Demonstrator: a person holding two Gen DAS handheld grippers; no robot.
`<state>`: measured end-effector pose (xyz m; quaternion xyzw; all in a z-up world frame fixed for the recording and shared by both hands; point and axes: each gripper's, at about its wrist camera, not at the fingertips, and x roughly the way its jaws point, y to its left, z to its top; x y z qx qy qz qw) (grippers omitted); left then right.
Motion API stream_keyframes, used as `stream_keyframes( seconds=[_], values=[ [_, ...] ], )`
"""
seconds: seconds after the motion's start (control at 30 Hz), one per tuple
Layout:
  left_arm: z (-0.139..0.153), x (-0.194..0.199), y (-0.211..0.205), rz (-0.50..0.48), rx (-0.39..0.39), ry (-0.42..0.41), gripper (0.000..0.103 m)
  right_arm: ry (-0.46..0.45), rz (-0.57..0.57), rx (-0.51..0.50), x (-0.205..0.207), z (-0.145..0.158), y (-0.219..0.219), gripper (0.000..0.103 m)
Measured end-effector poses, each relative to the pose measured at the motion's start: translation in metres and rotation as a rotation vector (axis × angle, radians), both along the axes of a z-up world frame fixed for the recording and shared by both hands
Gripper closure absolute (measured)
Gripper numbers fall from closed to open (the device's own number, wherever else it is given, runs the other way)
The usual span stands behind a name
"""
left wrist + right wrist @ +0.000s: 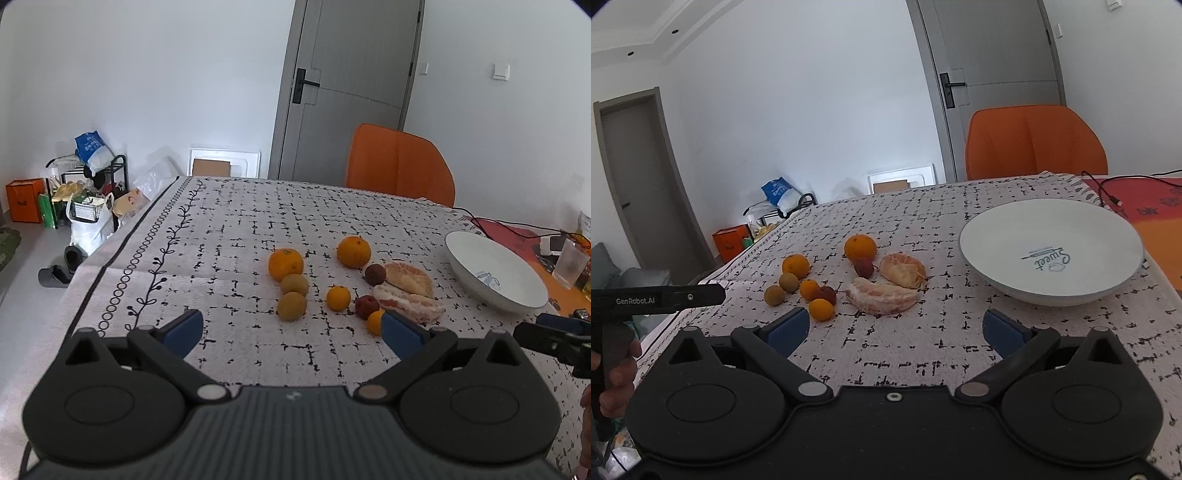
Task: Organize fruits
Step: 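Move right gripper to peeled pomelo segment while left gripper grasps small yellow fruit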
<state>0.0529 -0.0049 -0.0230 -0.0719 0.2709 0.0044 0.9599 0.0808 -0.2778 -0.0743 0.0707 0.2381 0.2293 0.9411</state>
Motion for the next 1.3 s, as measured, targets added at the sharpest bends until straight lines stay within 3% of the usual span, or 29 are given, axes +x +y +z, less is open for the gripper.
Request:
stream_keyframes(
  seconds=[0.07, 0.47, 0.67, 1.2, 1.3],
  values=[
    [-0.002, 0.003, 0.0, -0.003, -0.001, -0.005, 0.002, 0.007, 0.013, 0.0, 0.006, -0.001, 0.001, 0.011],
    [-0.014, 0.031, 0.004, -0.009, -0.01, 0.016, 0.023, 0.039, 0.058, -0.024, 0.034, -0.007, 0.013, 0.02],
    [-0.022, 0.045, 0.005, -0.01, -0.016, 0.038, 0.041, 0.042, 0.084, -0.028, 0.047, -0.009, 0.022, 0.027],
    [-0.04, 0.074, 0.001, -0.026, -0.01, 0.093, 0.062, 0.065, 0.145, -0.042, 0.083, -0.013, 0.038, 0.034],
    [-0.043, 0.075, 0.0, -0.023, 0.002, 0.093, 0.072, 0.073, 0.161, -0.047, 0.09, -0.013, 0.043, 0.036]
  ],
)
